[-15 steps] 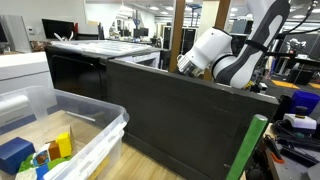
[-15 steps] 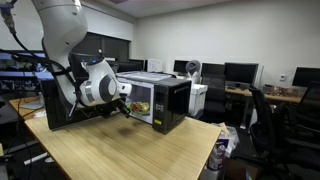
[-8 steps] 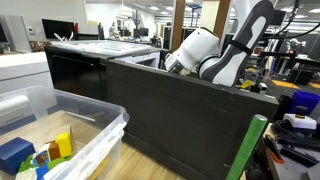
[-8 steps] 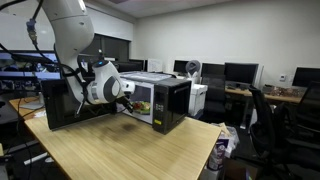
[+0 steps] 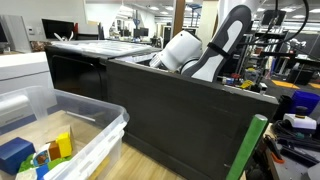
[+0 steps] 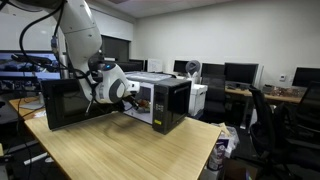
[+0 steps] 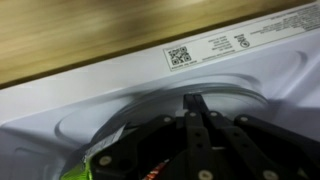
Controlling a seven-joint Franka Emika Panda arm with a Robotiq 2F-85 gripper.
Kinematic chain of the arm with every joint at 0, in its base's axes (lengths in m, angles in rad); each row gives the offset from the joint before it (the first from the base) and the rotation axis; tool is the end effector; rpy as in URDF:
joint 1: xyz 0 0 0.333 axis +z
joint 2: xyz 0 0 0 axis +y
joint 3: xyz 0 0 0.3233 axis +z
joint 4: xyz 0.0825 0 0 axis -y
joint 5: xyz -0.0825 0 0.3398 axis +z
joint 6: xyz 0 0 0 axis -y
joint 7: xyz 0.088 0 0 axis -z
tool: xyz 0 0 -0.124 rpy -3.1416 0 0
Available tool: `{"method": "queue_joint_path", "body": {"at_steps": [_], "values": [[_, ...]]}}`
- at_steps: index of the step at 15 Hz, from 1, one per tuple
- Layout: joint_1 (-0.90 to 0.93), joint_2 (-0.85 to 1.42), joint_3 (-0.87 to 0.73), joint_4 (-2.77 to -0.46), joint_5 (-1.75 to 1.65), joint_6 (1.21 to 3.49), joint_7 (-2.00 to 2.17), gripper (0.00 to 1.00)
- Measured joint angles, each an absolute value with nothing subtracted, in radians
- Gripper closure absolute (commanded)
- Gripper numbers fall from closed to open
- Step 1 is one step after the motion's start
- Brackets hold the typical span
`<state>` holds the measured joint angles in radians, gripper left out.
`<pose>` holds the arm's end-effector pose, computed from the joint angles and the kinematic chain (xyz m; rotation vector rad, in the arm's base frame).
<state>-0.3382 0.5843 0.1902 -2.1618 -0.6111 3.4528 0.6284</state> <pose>0.5870 -0.0252 0.2424 -2.7401 0.2669 -0.9786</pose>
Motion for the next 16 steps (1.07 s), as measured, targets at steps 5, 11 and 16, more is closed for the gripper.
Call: {"method": "queue_joint_path", "body": {"at_steps": [5,11,16], "values": [[-0.306,0.621,0.188,-2.111,-0.541,3.455,0.597,0.96],[-0.349,0.546,0.186,-2.213,-0.543,3.457,0.594,0.36],[-0.459,0.451,0.232,-2.362,-0.55,3.457,0.594,0.03]]}}
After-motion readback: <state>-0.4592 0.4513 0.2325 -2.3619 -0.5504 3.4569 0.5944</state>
